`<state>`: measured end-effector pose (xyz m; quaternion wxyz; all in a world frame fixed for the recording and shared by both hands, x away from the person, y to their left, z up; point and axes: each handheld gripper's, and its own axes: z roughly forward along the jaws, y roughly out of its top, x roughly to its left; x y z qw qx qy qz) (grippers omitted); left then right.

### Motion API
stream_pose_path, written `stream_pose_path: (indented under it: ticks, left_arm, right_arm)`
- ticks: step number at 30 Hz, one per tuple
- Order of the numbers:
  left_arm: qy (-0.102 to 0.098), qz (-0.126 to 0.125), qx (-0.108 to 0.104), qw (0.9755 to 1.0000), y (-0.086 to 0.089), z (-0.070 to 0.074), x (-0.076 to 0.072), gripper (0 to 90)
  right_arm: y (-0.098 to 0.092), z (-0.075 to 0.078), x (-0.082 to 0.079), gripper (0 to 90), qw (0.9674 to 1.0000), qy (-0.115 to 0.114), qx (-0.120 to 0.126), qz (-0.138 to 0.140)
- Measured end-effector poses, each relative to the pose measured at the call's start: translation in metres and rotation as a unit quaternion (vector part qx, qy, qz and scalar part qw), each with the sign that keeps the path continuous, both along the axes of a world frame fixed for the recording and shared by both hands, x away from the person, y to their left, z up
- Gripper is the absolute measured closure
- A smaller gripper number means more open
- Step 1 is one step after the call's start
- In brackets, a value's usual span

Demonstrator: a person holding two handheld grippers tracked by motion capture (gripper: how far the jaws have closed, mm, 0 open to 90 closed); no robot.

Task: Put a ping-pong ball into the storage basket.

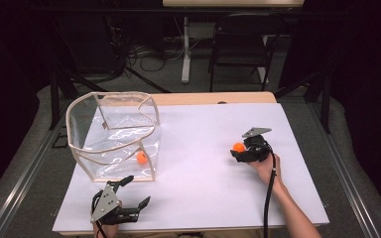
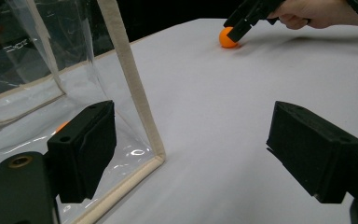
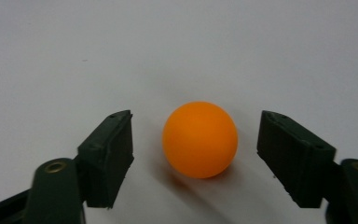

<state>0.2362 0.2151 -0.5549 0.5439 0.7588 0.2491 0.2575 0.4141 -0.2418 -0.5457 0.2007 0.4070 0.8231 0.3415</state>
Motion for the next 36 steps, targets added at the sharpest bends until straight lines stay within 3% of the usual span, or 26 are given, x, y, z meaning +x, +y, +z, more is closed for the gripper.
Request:
stream_pose_path:
  ticks: [15, 26, 36]
  left_arm:
    - [-0.001, -0.001, 0.003, 1.0000, -0.001, 0.000, -0.001, 15.7]
    - [0.000, -0.002, 0.003, 1.0000, -0.002, 0.000, 0.000, 15.7]
    - [0.000, -0.002, 0.003, 1.0000, -0.001, 0.000, 0.000, 15.7]
  right_arm:
    - [0.002, -0.003, 0.001, 49.5, 0.9998, 0.001, -0.015, -0.010]
    - [0.002, -0.002, 0.001, 50.6, 0.9998, -0.001, -0.018, -0.009]
    - [0.004, 0.009, -0.005, 50.6, 0.9997, -0.014, -0.021, -0.002]
